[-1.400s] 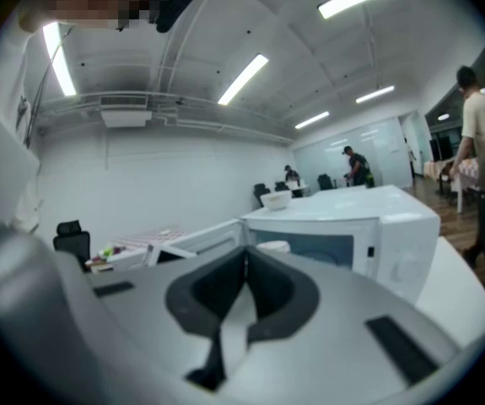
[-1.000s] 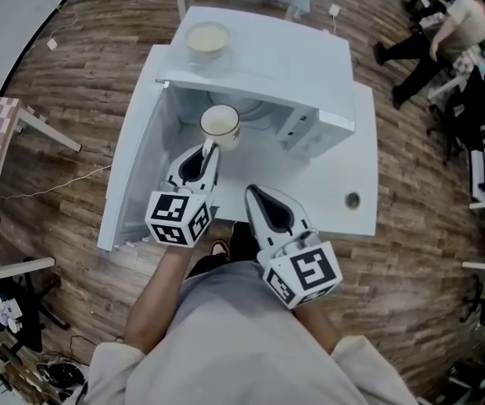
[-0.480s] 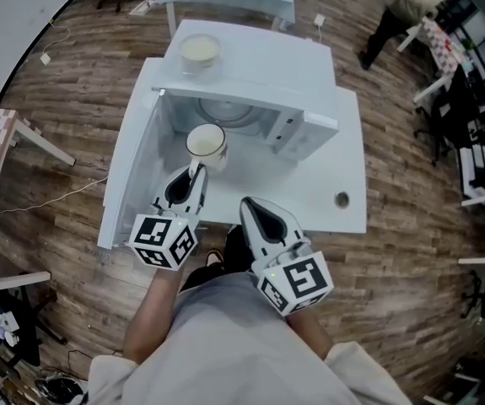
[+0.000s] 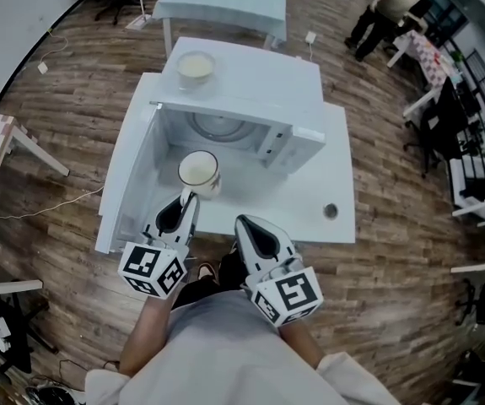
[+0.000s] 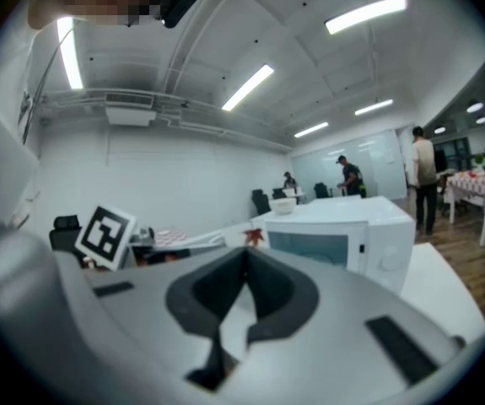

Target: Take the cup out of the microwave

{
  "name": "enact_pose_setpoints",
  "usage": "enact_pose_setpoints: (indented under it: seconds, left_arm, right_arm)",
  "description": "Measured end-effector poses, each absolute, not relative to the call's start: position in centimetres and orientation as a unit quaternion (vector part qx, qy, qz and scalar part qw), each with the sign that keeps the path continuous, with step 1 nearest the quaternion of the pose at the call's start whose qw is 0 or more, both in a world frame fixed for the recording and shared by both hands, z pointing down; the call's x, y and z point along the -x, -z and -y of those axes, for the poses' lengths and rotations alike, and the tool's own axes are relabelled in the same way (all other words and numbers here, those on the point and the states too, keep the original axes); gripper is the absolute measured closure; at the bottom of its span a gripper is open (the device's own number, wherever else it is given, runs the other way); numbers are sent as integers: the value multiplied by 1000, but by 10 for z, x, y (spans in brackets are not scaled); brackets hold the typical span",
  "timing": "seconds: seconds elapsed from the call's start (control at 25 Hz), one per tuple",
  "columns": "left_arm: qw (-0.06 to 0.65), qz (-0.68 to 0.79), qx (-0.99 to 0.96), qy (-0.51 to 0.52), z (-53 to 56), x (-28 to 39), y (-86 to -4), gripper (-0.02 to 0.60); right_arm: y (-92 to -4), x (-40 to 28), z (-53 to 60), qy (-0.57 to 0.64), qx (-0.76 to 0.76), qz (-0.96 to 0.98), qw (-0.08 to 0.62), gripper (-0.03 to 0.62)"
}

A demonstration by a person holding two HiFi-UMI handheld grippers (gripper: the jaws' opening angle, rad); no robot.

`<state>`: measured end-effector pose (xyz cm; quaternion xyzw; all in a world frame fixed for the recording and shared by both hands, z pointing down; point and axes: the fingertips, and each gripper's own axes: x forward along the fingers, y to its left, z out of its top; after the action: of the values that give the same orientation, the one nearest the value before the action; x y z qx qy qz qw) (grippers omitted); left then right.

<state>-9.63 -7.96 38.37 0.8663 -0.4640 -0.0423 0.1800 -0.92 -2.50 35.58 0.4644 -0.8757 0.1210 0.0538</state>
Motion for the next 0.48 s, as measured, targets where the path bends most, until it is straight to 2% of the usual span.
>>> enact_pose_setpoints:
  seconds: [0.48]
  left_arm:
    - [190,452,-870,57,58,91,-363,515]
  right_arm:
    - [-320,-20,37,-93,-461,881,50,572]
